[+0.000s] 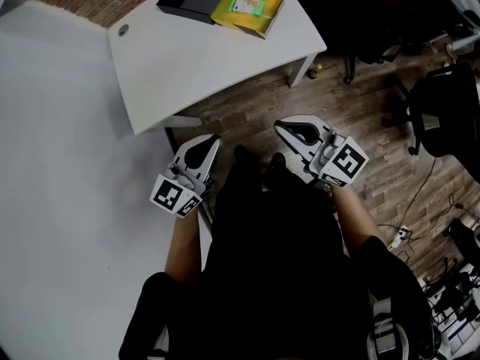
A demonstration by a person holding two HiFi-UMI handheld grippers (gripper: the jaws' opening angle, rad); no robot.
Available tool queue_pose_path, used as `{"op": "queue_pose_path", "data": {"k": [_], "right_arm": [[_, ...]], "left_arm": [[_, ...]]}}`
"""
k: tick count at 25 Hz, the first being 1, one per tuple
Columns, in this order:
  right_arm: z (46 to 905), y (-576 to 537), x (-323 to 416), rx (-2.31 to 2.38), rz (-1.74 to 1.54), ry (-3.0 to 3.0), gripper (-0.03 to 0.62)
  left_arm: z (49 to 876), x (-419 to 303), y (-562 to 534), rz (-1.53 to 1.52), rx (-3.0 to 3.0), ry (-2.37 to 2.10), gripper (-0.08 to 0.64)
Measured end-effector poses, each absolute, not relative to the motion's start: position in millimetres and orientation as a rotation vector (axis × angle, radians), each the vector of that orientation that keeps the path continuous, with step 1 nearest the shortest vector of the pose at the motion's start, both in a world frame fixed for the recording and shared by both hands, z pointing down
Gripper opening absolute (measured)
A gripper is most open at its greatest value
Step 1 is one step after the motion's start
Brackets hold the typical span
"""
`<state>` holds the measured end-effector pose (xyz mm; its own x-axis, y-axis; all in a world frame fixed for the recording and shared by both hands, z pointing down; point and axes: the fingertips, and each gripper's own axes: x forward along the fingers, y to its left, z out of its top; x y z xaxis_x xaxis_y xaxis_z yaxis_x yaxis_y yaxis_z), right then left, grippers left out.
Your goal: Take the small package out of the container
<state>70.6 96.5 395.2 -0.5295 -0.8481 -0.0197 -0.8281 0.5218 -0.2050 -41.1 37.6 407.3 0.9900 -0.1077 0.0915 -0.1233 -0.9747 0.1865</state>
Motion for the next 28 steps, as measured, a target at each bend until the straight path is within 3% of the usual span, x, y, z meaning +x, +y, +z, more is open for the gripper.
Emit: {"op": "queue_pose_path", "data": {"k": [14, 28], "right_arm": [[393, -29, 94, -1.613, -0.267, 2.661, 0.005], [377, -154, 87, -1.791, -0.181, 2.715, 0.006]], "left_arm": [[407, 9, -105, 0.037, 2.947, 0.028, 0.015], [412, -3, -223, -0.013, 2.917, 0.111, 0.014]]}}
